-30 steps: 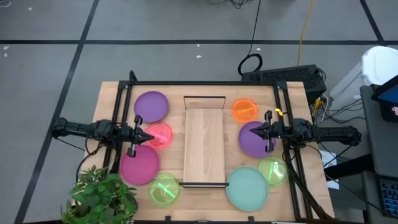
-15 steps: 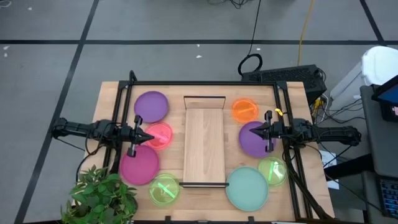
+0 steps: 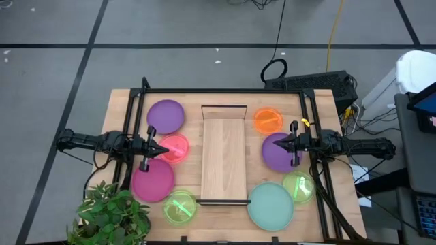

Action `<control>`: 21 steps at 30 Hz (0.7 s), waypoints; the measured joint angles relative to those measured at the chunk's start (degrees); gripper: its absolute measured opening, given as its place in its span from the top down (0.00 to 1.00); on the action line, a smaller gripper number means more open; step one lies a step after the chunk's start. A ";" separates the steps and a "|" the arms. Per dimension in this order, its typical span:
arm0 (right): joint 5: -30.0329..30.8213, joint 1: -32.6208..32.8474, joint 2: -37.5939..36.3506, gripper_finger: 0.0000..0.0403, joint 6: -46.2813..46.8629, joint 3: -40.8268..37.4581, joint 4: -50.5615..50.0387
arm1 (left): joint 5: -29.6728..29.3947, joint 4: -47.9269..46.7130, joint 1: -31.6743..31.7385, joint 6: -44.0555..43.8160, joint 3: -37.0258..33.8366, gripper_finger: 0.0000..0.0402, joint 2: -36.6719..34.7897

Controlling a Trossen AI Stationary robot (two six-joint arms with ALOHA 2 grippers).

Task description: Place and stack plates onto a shelf

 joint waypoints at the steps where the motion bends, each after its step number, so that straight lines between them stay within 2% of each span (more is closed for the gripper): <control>1: 0.00 -0.01 0.01 1.00 0.02 -0.01 -0.01 | 0.00 0.00 0.02 0.00 -0.02 0.99 0.00; 21: 0.18 -0.02 0.02 1.00 -2.20 -0.02 0.34 | -0.48 0.04 0.00 0.04 -0.02 0.99 -0.02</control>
